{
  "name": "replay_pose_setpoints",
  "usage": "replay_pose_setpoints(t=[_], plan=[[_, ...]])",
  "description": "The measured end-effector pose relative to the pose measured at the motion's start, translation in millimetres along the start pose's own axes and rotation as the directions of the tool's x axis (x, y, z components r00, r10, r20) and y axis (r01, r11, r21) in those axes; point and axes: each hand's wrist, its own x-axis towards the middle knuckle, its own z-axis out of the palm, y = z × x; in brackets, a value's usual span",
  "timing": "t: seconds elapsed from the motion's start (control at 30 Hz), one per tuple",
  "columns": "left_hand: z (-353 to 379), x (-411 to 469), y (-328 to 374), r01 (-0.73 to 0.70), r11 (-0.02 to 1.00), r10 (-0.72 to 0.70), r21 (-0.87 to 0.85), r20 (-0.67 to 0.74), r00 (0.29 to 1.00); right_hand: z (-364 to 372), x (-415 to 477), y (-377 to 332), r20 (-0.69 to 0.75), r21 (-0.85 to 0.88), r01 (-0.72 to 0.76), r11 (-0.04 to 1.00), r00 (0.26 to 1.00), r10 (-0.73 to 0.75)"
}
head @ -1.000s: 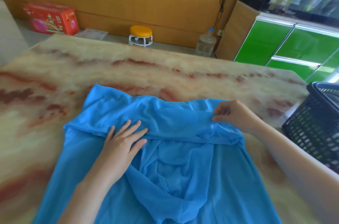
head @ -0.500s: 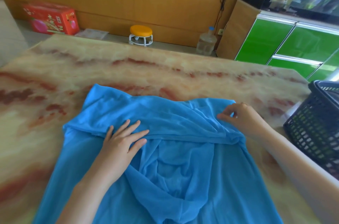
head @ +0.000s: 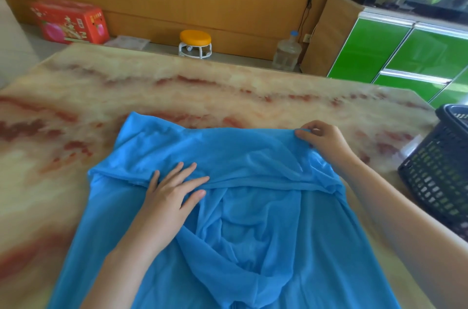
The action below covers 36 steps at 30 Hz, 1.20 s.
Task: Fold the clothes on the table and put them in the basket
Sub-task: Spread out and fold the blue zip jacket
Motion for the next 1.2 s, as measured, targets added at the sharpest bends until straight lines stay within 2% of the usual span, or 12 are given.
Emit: replay_pose_setpoints(t=[0.07, 0.13, 0.17, 0.37, 0.5, 0.57, 0.63, 0.7, 0.77, 0.87, 1.0, 1.2], plan=[[0.9, 0.1, 0.9, 0.001, 1.000, -0.001, -0.006, -0.003, 1.000, -6.0, -1.1, 0.5, -0.001, 0.045, -0.025, 0.999, 1.000, 0.025], [0.7, -0.3, 2.1, 0.006, 1.000, -0.006, -0.007, 0.000, 1.000, -5.8, 0.5, 1.4, -0.031, -0.195, 0.035, 0.980, 0.999, -0.042], [0.7, -0.5, 2.4, 0.008, 1.000, -0.008, -0.004, 0.006, 1.000, -4.4, 1.6, 0.5, -0.055, -0.240, 0.046, 0.970, 0.997, -0.061], [0.8, -0.6, -0.4, 0.006, 1.000, -0.006, -0.008, 0.021, 1.000, -1.9, 1.0, -3.4, -0.071, -0.042, -0.028, 0.999, 0.997, 0.025], [0.6, -0.4, -1.5, 0.005, 1.000, -0.005, -0.005, 0.022, 1.000, -4.2, 0.6, 2.5, -0.061, 0.015, -0.211, 0.977, 0.976, 0.211], [-0.2, -0.5, -0.5, 0.007, 1.000, -0.007, -0.001, 0.030, 1.000, -6.2, 0.2, 4.8, -0.049, -0.131, -0.220, 0.967, 0.975, 0.215], [-0.7, -0.6, 0.6, 0.010, 1.000, -0.010, 0.006, 0.034, 0.999, -9.8, -2.7, 6.5, -0.103, -0.492, -0.110, 0.864, 0.992, 0.067], [-0.7, -0.7, 1.3, 0.012, 1.000, -0.012, 0.014, 0.037, 0.999, -10.7, -13.8, 3.5, -0.114, -0.615, 0.009, 0.789, 0.988, -0.100], [-0.7, -0.7, 1.5, 0.015, 1.000, -0.015, 0.014, 0.037, 0.999, -7.6, -24.1, 3.5, -0.029, -0.531, 0.102, 0.841, 0.990, -0.138], [-0.7, -0.8, 2.5, 0.015, 1.000, -0.016, 0.016, 0.033, 0.999, -2.6, -34.4, 9.4, 0.031, -0.563, 0.061, 0.824, 0.998, -0.053], [-0.2, -1.2, 3.3, 0.016, 0.999, -0.018, 0.037, 0.041, 0.999, 0.8, -36.3, 17.4, 0.000, -0.645, -0.034, 0.764, 0.999, 0.044], [0.0, -0.6, 2.7, 0.021, 0.999, -0.022, 0.028, 0.040, 0.999, -1.6, -27.9, 16.4, -0.110, -0.540, -0.114, 0.834, 0.992, 0.065]])
